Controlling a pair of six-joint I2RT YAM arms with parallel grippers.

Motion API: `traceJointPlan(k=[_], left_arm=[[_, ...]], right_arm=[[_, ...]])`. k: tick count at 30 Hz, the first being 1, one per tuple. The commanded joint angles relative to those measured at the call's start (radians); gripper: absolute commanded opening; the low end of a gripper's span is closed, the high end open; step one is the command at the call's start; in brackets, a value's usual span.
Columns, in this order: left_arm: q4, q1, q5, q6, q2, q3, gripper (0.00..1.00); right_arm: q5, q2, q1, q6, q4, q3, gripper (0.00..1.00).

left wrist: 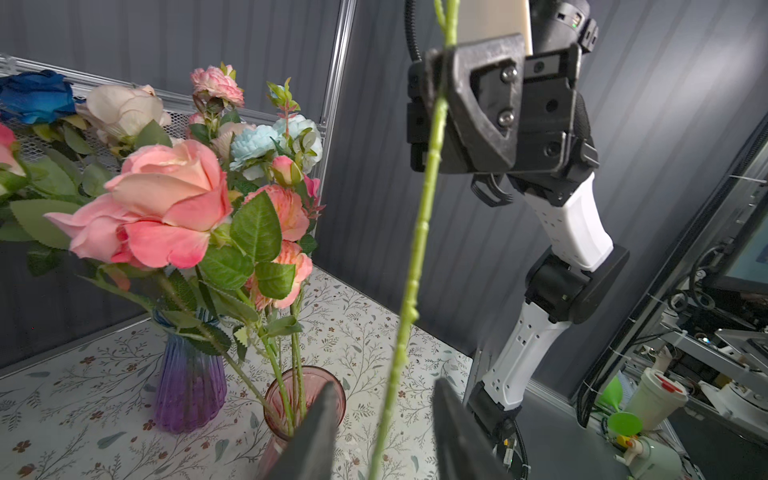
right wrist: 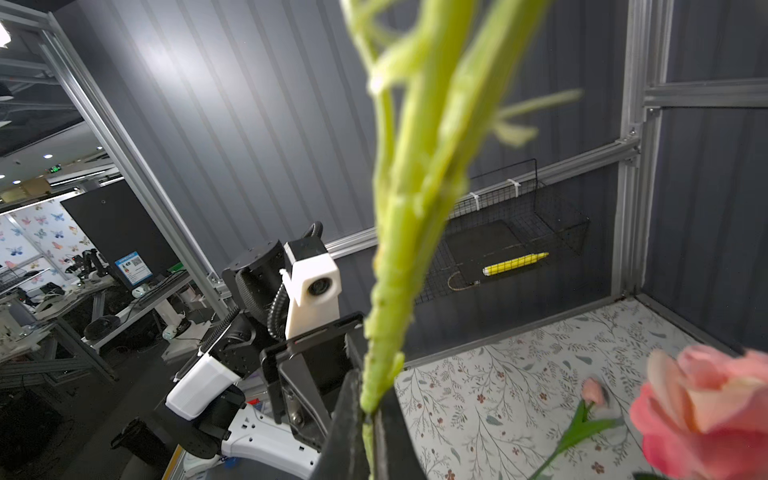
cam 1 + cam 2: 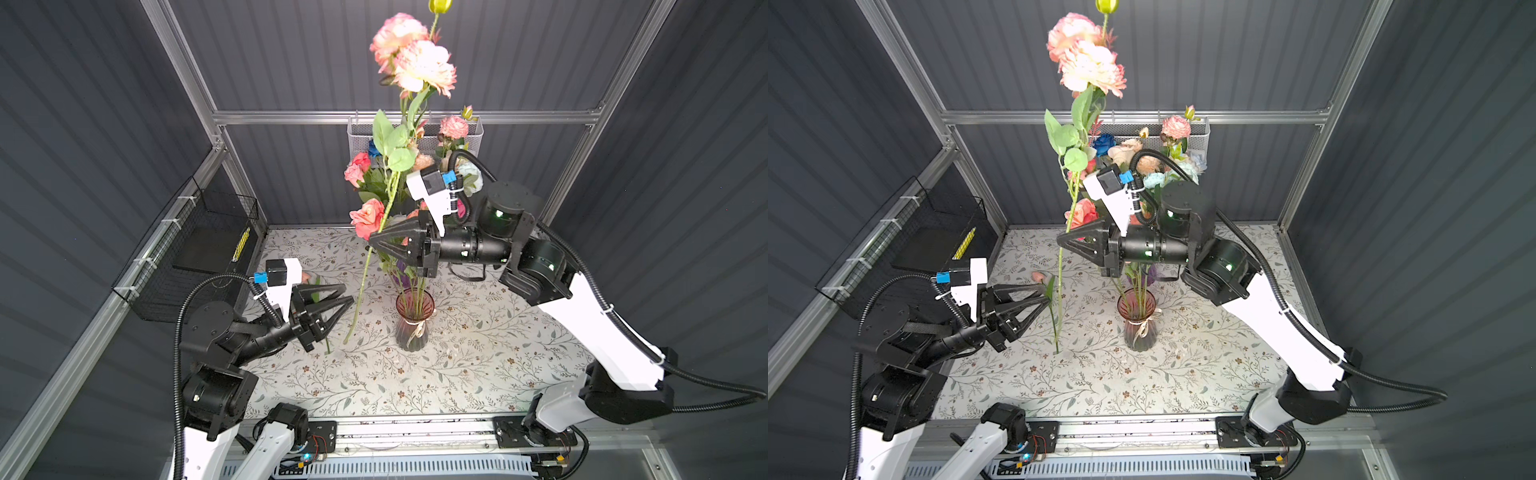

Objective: Arrange the flowers into the vase

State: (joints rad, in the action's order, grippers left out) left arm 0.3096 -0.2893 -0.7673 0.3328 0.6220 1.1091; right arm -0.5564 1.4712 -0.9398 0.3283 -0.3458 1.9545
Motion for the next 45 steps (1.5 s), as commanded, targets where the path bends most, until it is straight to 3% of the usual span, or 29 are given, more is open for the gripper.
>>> traceJointPlan(k=[1,5,13,21,26,36,45], left_arm=[[-0.014,-0.003,0.047,0.027,0.005,-0.017,0.60],[-0.013,-0.004,0.130,0.046,-0.010,-0.035,0.99],[0.044,-0.004,0.386,0.061,-0.074,-0.117,1.00],[0.094,-0.004,0.471,0.087,-0.096,-0.201,1.00],[0.109,-0.004,0.495,0.099,-0.115,-0.225,1.00],[0.117,-0.004,0.486,0.103,-0.111,-0.224,1.00],[0.125,-0.004,0.498,0.106,-0.104,-0.226,1.00]], right_arm=[[0.060,-0.085,-0.001,-0.021,0.052,-0.087,0.00],[0.087,-0.192,-0.001,-0.026,0.038,-0.215,0.00],[0.254,-0.400,-0.001,-0.089,-0.081,-0.390,0.00],[0.452,-0.444,-0.001,-0.218,-0.219,-0.340,0.00],[0.591,-0.434,0.003,-0.302,-0.171,-0.358,0.00],[0.607,-0.316,0.034,-0.360,-0.079,-0.309,0.00],[0.576,-0.265,0.073,-0.293,0.033,-0.482,0.00]])
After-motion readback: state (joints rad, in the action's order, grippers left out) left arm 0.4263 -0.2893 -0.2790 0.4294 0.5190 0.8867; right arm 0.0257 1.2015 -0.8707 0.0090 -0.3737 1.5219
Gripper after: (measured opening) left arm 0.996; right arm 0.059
